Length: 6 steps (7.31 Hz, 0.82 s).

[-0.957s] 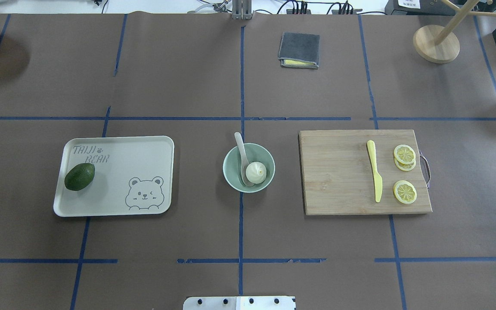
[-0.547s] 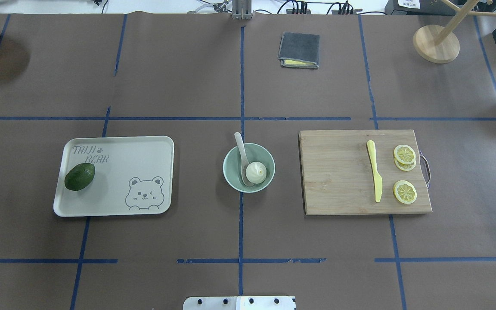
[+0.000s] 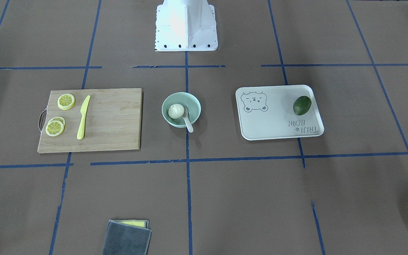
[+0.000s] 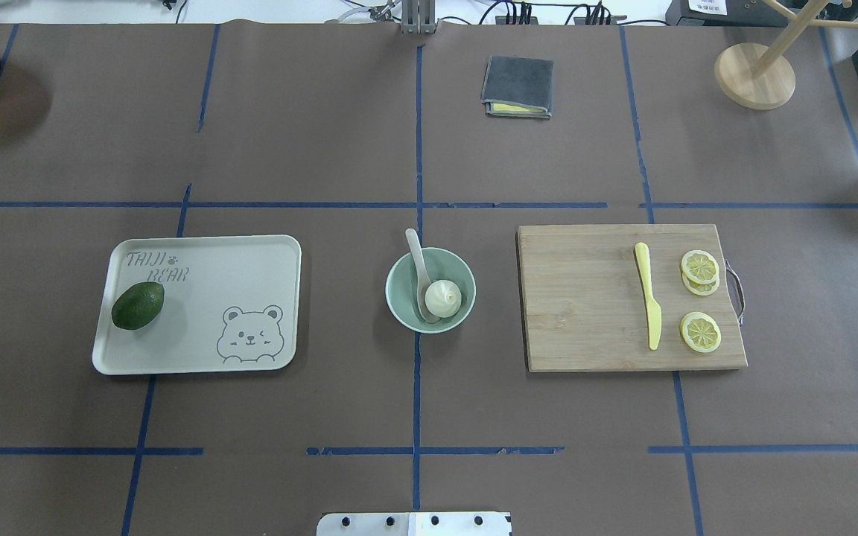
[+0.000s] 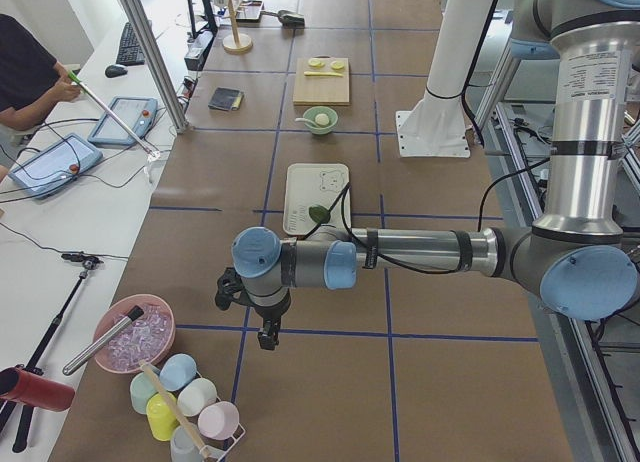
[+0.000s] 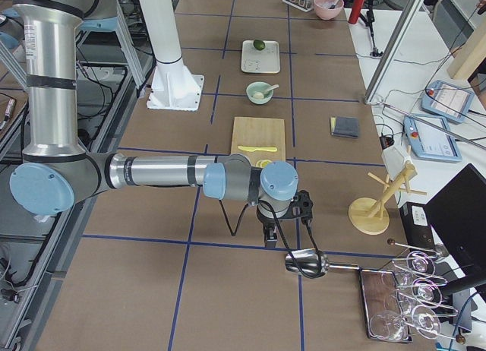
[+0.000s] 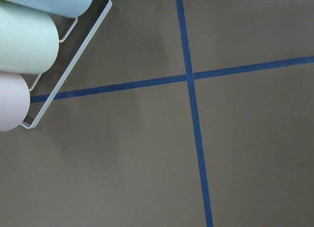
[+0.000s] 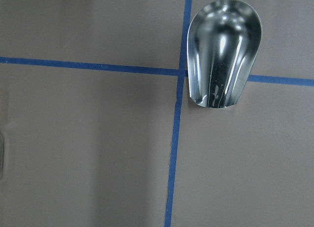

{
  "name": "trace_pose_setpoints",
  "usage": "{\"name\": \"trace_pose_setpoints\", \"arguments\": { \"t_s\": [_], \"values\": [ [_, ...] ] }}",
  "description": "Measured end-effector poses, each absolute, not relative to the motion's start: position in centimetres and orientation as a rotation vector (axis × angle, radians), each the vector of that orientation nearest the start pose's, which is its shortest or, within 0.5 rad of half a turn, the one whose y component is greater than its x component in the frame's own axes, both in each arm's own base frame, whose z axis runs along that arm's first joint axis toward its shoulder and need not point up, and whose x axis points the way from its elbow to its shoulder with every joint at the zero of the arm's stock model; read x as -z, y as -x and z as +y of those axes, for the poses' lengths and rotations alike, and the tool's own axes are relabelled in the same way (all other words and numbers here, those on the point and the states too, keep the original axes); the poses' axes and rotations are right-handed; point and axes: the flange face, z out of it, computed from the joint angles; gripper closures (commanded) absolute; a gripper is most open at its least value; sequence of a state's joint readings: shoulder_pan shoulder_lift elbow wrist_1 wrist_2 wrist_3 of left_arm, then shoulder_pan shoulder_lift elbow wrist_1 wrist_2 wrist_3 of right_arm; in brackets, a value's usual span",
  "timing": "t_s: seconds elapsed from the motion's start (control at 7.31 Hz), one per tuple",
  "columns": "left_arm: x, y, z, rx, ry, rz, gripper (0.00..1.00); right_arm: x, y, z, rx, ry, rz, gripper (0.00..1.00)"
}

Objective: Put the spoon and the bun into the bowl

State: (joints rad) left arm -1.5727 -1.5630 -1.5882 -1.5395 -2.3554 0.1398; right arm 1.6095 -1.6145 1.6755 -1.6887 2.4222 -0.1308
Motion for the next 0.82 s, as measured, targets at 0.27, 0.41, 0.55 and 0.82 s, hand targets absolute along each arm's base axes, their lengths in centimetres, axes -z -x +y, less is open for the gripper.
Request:
{"name": "trace_pose_setpoints", "arguments": {
  "t_s": [0.27,0.41,0.55,0.82],
  "values": [
    [-64.7,6.5,-49.2,-0.126,-0.05,0.781,0.0,-64.0,-7.9,-46.3,0.037,-0.004,-0.856,0.0],
    [-64.3,6.5,-49.3,-0.129,-0.058,0.78,0.0,-64.2,-8.1,-46.2,0.031,-0.001,-0.856,0.0],
    [-63.9,6.5,-49.3,-0.131,-0.064,0.779,0.0,-64.4,-8.2,-46.2,0.028,0.0,-0.857,0.0],
    [-63.6,6.5,-49.1,-0.133,-0.069,0.778,0.0,-64.2,-8.2,-46.3,0.027,-0.002,-0.857,0.0]
  ]
}}
